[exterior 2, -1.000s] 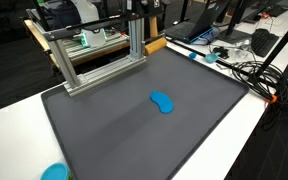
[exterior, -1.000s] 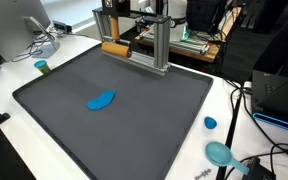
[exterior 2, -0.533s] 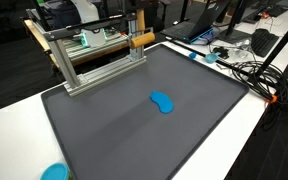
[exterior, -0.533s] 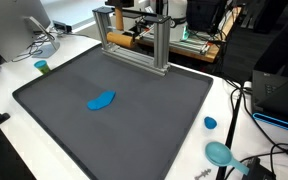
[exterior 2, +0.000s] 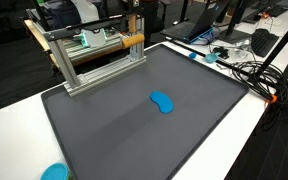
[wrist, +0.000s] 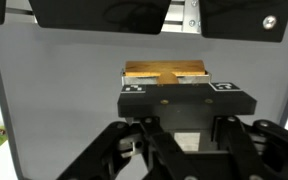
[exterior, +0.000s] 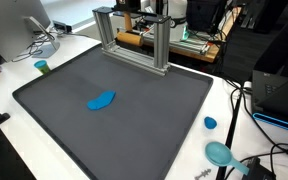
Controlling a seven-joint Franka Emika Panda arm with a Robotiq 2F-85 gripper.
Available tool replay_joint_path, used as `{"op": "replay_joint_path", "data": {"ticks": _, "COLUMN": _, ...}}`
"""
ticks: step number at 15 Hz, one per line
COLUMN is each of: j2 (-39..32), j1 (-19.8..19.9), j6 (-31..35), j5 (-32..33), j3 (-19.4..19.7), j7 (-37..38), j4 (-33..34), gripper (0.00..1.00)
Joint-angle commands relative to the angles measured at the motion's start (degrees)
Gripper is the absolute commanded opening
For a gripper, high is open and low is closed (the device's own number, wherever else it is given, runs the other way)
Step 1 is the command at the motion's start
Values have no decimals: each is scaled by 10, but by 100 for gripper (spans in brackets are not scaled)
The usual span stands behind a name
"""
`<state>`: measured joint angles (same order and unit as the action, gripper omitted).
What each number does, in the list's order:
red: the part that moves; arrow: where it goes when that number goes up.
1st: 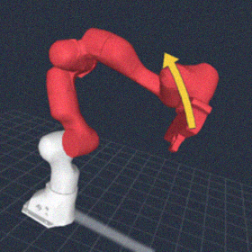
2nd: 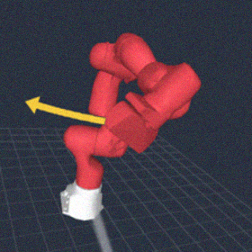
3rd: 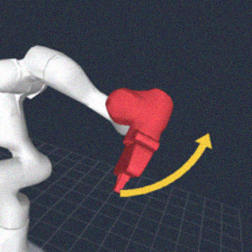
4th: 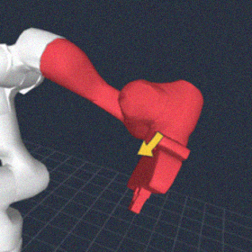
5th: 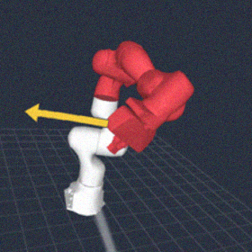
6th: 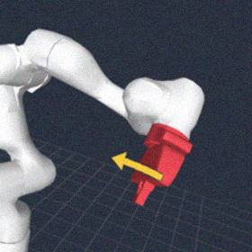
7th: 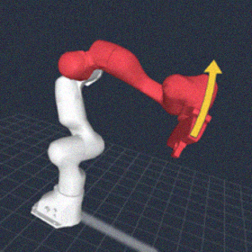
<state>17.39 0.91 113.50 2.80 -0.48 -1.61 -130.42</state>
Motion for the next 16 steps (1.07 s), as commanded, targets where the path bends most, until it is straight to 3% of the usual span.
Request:
{"op": "replay_joint_path", "data": {"ticks": 1, "j2": 27, "j1": -1, "j6": -34, "j5": 1, "j3": 3, "j7": 8, "j4": -14, "gripper": 22}}
{"op": "replay_joint_path", "data": {"ticks": 8, "j2": 78, "j1": 0, "j6": -59, "j5": 3, "j3": 0, "j7": 26, "j4": -59, "gripper": 22}}
{"op": "replay_joint_path", "data": {"ticks": 9, "j2": 41, "j1": -2, "j6": -47, "j5": 0, "j3": 3, "j7": 15, "j4": -35, "gripper": 22}}
{"op": "replay_joint_path", "data": {"ticks": 10, "j2": 45, "j1": -2, "j6": -48, "j5": 0, "j3": 3, "j7": 16, "j4": -40, "gripper": 47}}
{"op": "replay_joint_path", "data": {"ticks": 11, "j2": 45, "j1": -2, "j6": -47, "j5": 0, "j3": 3, "j7": 16, "j4": -41, "gripper": 47}}
{"op": "replay_joint_path", "data": {"ticks": 12, "j2": 43, "j1": -2, "j6": -47, "j5": 0, "j3": 3, "j7": 16, "j4": -41, "gripper": 22}}
{"op": "replay_joint_path", "data": {"ticks": 16, "j2": 47, "j1": 0, "j6": -75, "j5": 5, "j3": 3, "j7": 21, "j4": -49, "gripper": 22}}
